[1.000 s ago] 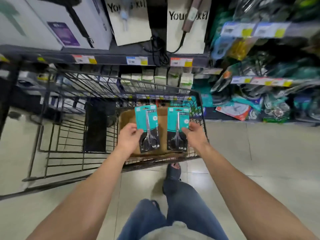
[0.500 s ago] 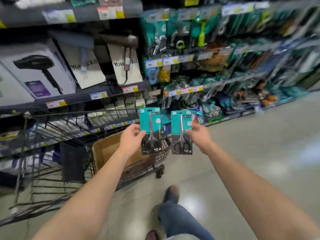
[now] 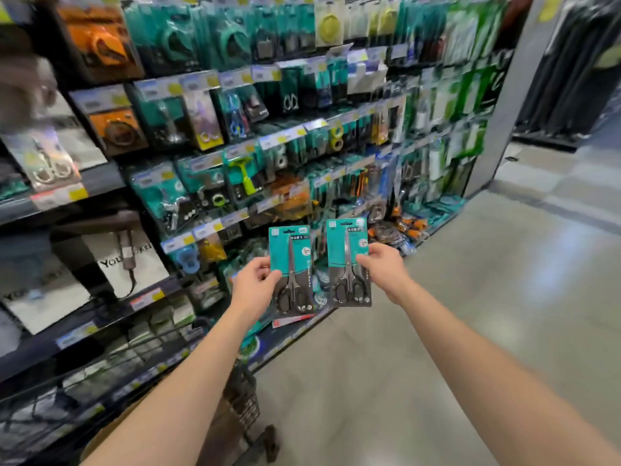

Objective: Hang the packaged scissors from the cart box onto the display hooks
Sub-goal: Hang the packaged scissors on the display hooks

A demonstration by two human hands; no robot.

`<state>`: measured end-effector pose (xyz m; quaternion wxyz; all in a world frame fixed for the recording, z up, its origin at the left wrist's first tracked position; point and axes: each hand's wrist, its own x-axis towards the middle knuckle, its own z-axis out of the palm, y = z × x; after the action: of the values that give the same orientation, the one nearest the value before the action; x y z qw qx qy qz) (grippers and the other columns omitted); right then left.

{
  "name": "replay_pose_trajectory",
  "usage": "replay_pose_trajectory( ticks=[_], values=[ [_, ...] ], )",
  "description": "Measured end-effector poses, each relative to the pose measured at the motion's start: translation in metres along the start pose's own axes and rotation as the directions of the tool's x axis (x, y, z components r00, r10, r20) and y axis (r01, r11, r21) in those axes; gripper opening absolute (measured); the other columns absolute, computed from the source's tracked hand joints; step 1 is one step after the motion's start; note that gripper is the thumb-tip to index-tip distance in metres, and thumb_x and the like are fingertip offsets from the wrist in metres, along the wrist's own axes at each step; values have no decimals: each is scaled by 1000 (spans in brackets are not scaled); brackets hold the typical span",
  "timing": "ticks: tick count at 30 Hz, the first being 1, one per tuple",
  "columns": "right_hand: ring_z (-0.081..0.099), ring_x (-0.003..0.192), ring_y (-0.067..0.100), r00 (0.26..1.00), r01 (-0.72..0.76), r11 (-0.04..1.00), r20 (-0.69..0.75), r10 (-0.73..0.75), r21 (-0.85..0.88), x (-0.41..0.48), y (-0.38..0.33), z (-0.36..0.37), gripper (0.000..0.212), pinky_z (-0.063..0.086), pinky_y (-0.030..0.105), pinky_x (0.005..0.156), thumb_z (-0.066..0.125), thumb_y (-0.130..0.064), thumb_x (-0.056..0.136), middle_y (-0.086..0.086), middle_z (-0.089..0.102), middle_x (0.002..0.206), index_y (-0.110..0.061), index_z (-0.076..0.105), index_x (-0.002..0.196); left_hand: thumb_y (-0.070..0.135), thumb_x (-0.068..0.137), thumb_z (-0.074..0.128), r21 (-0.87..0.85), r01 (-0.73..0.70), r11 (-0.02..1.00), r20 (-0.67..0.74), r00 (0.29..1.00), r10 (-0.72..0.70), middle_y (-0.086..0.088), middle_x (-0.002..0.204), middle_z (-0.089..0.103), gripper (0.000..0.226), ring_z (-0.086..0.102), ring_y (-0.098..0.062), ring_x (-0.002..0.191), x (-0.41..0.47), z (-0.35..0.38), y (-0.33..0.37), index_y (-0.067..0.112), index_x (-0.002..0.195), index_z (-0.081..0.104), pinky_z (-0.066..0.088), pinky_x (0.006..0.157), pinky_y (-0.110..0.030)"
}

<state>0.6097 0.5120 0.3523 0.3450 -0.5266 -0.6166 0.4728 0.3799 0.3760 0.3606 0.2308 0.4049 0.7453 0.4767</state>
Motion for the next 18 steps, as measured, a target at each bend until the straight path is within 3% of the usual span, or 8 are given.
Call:
replay_pose_trajectory(
  ticks=[3,5,7,10,13,18],
  values=[
    [70,77,27,999,26,1000,-21,-26,-4,34,-6,-52,6,58,55,71,69,-18,86,11,75,91,-21,70,92,14,95,69,32,-50,998,-14,999,51,5,100,70,18,64,-11,90,27,49,39,17,112,66,51,84,-29],
    [71,82,29,998,56,998,-24,-56,-15,59,-8,-86,11,57,44,70,68,-18,88,8,74,92,-20,70,98,15,94,71,32,-61,998,-14,998,61,5,99,72,17,66,-13,90,45,84,61,18,110,68,54,84,-30],
    [69,78,20,996,92,996,-21,-92,-3,85,-9,-118,14,54,33,68,67,-12,90,4,73,91,-17,67,103,16,94,71,30,-76,997,-16,997,76,6,99,72,15,67,-12,89,62,118,84,18,108,68,54,83,-30],
    [67,78,14,995,96,995,-3,-96,5,125,-5,-165,15,54,34,75,67,-9,91,-3,72,91,-17,66,104,18,94,71,26,-76,997,-56,995,78,5,99,72,14,65,-8,86,84,168,120,18,108,68,53,84,-30],
    [63,73,13,994,102,995,36,-102,-10,156,-2,-196,14,48,31,66,68,-14,92,2,74,96,-18,66,106,19,95,70,20,-60,998,-75,995,61,4,98,72,14,66,-12,86,98,200,143,17,108,67,54,82,-32],
    [51,61,9,994,105,994,12,-105,22,205,-2,-241,9,35,23,52,63,-12,95,-3,65,82,-16,65,103,25,97,67,81,-60,995,-82,994,67,3,99,72,13,66,-15,87,129,242,178,20,109,65,50,71,-31]
  ],
)
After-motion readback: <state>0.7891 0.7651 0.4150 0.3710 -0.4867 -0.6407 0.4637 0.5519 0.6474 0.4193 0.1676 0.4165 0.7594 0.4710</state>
